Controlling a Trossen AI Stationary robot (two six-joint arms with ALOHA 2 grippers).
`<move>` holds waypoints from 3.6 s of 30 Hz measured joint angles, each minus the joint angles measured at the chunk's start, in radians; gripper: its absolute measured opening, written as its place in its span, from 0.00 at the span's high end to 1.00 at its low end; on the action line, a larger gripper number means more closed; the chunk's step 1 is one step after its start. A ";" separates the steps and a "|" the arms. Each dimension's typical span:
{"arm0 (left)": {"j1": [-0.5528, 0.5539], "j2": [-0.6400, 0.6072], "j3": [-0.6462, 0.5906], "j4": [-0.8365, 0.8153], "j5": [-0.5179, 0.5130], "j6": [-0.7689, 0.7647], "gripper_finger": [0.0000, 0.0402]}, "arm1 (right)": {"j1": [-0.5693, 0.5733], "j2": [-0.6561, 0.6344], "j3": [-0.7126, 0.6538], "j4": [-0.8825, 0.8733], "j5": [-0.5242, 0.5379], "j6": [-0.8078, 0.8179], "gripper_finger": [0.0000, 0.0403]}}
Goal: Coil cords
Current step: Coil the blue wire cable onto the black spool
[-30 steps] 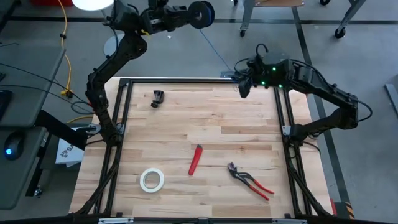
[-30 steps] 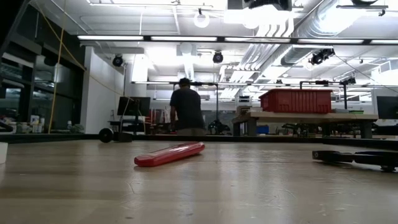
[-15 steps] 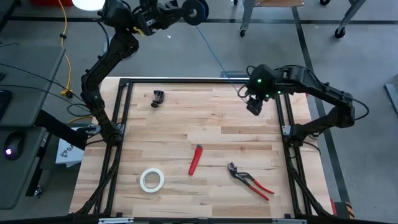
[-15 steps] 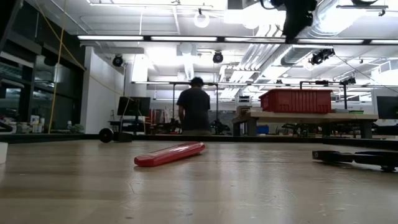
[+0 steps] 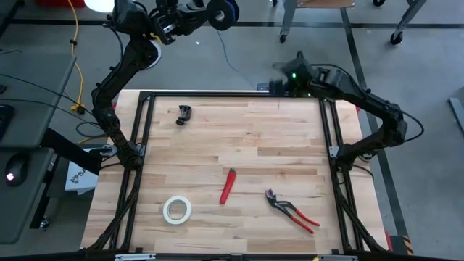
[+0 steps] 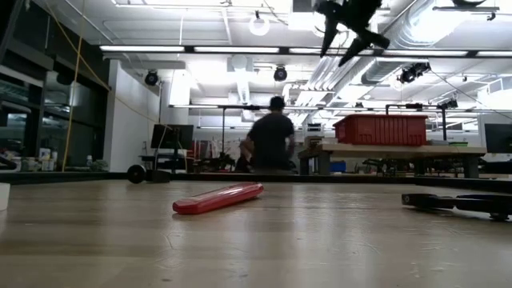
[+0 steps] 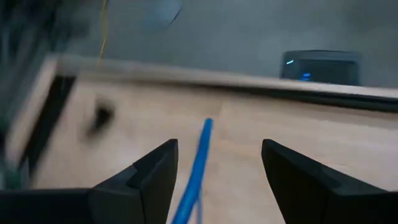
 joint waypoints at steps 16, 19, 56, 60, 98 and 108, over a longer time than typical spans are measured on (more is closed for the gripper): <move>0.003 -0.079 0.000 -0.002 -0.026 0.188 1.00 | -0.172 0.264 0.000 -0.436 -0.047 -0.303 0.44; 0.017 -0.082 0.000 -0.003 -0.029 0.187 1.00 | -0.160 0.312 0.000 -0.499 -0.072 -0.387 0.44; 0.070 -0.086 0.000 0.090 -0.064 0.024 1.00 | -0.473 0.330 -0.001 -0.326 -0.157 0.721 0.44; 0.069 -0.087 0.000 0.117 -0.043 -0.020 1.00 | -0.493 0.328 -0.001 -0.533 -0.045 0.804 0.44; -0.036 -0.029 0.000 -0.421 -0.042 0.423 1.00 | -0.322 -0.211 -0.214 0.411 -0.160 0.021 0.55; -0.056 -0.029 0.000 -0.566 -0.206 0.463 1.00 | -0.081 -0.211 -0.214 0.878 -0.407 -0.502 0.55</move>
